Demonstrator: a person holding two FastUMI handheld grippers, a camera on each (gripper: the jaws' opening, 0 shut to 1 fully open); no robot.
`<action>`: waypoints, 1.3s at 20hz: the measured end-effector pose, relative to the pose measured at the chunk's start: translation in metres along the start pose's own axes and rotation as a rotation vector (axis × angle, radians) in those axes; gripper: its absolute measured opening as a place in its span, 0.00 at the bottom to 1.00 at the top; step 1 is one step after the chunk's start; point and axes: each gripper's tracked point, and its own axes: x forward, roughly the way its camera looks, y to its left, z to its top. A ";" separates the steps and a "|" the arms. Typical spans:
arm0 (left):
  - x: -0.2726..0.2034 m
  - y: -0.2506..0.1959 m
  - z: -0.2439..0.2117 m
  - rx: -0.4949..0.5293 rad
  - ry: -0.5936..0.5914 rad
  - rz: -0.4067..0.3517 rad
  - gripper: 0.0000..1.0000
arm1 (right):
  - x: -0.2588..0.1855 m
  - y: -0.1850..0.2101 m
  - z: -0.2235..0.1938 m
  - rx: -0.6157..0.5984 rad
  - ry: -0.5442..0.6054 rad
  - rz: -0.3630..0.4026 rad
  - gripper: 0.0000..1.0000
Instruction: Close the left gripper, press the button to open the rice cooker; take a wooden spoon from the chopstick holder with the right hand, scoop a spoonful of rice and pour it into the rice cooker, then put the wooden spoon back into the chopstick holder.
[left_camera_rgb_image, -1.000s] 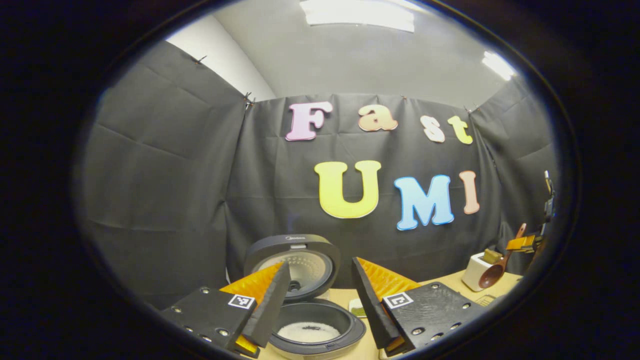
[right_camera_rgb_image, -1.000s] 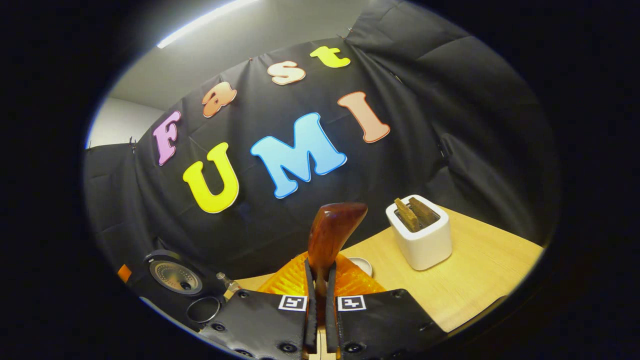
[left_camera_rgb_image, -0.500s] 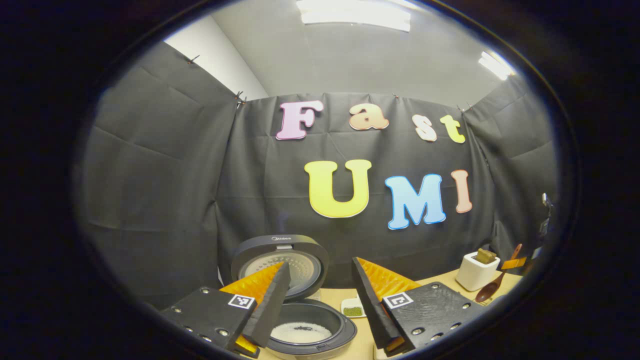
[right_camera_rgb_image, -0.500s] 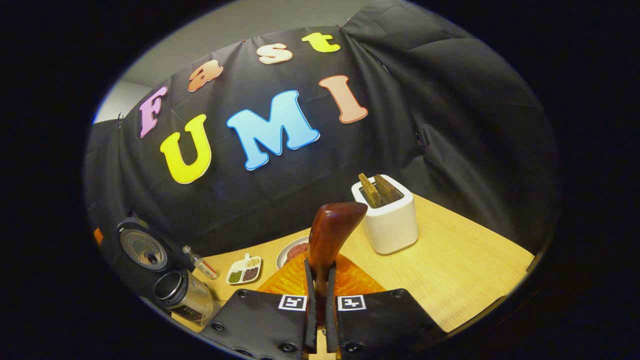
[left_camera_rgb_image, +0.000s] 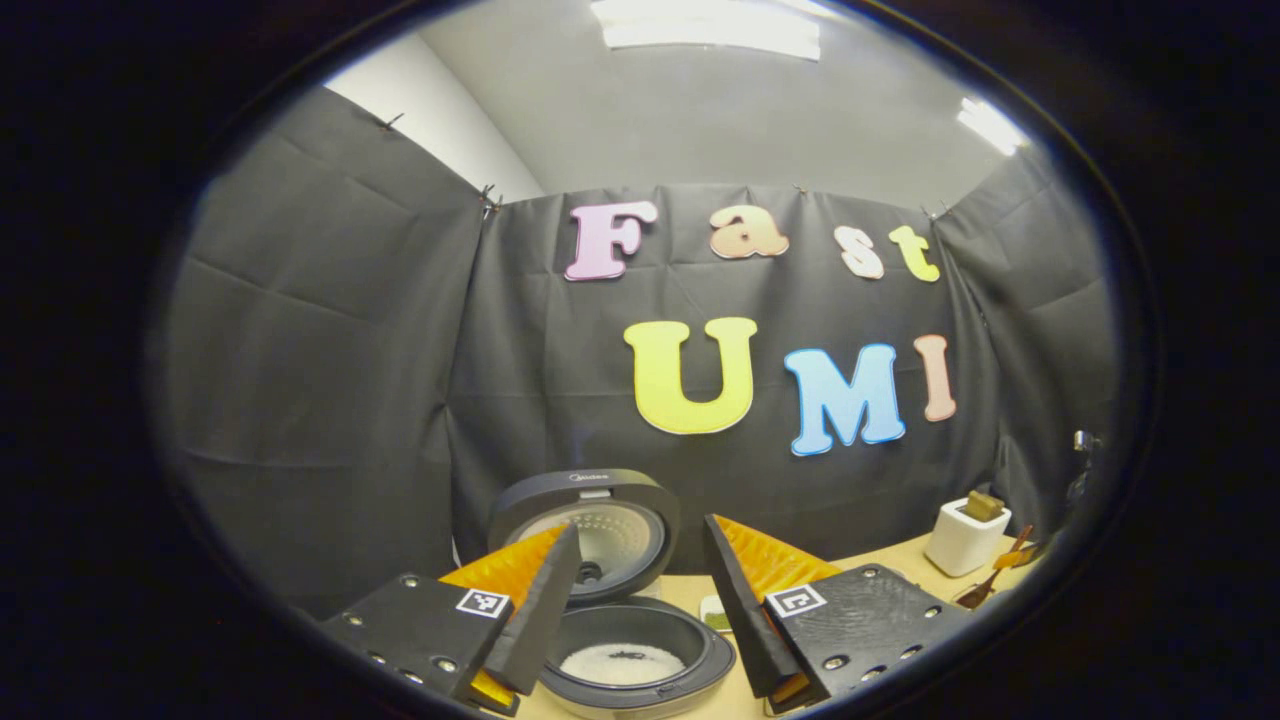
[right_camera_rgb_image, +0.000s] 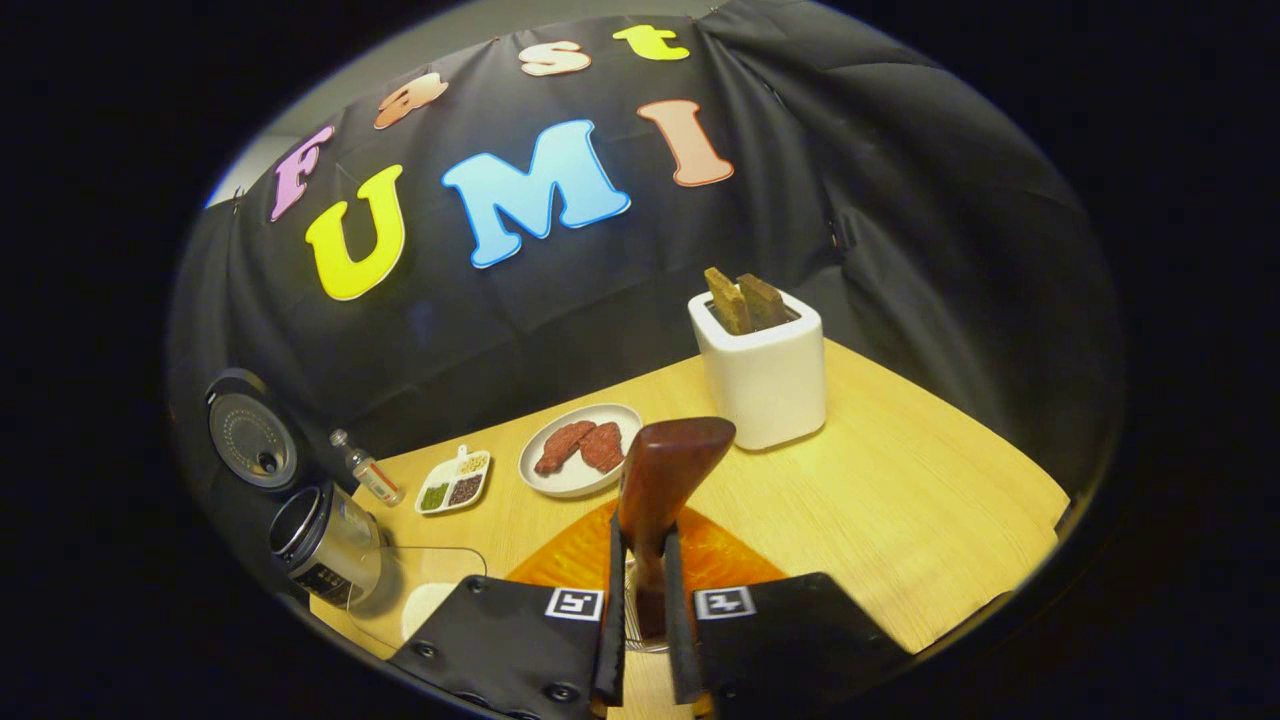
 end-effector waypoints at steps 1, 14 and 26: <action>0.001 0.000 0.001 0.003 0.000 0.001 0.78 | -0.002 0.000 0.005 -0.016 -0.017 -0.001 0.30; 0.042 0.008 0.029 0.018 -0.028 0.007 0.77 | -0.079 0.028 0.110 -0.256 -0.314 -0.033 0.98; 0.166 0.058 0.039 0.040 0.026 0.054 0.78 | -0.105 0.050 0.137 -0.358 -0.410 -0.067 0.99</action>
